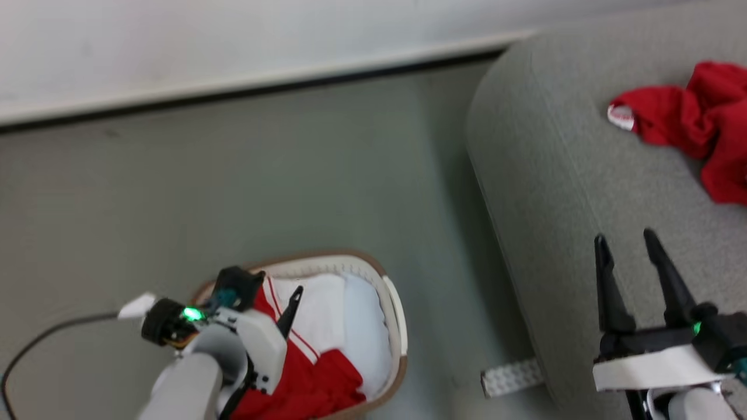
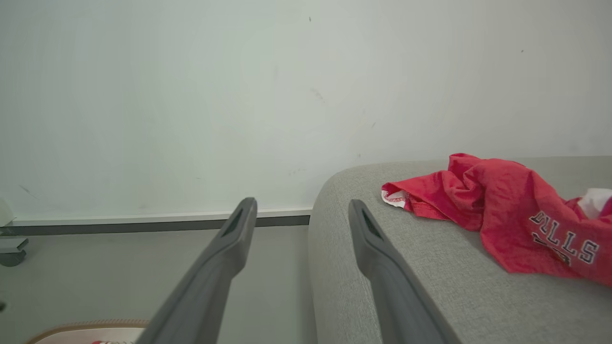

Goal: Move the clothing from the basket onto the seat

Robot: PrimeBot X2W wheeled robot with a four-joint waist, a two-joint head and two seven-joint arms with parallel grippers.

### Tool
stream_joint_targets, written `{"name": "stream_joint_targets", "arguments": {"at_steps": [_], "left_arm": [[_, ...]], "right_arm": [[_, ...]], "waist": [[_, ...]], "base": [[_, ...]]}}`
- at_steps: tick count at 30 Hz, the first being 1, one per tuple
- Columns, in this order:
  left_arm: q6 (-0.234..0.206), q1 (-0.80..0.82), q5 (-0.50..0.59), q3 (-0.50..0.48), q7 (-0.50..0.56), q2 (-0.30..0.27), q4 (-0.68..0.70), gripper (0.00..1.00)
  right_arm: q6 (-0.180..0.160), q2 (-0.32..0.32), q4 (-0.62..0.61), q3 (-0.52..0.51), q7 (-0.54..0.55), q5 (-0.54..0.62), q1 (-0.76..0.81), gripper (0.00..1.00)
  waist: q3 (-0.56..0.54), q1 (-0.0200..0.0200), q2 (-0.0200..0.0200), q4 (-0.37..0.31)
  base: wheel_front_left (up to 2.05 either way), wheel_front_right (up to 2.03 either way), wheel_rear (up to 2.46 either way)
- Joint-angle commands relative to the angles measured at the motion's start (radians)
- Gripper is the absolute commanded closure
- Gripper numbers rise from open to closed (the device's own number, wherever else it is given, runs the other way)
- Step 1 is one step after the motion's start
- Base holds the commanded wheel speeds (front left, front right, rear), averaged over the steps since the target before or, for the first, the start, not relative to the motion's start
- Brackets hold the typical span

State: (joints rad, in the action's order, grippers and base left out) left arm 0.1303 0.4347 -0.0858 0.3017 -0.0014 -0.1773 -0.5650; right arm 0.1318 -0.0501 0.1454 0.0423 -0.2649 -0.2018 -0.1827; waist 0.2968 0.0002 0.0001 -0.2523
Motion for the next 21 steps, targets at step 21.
{"name": "stream_joint_targets", "arguments": {"at_steps": [21], "left_arm": [[-0.085, 0.413, 0.222, 0.162, 0.202, -0.091, -0.464, 0.0]], "right_arm": [[-0.002, -0.001, -0.163, 0.047, 0.001, -0.091, -0.17, 0.0]], "waist": [[0.525, -0.0002, -0.0001, -0.089]], "base": [[0.0, 0.0, 0.0]]}}
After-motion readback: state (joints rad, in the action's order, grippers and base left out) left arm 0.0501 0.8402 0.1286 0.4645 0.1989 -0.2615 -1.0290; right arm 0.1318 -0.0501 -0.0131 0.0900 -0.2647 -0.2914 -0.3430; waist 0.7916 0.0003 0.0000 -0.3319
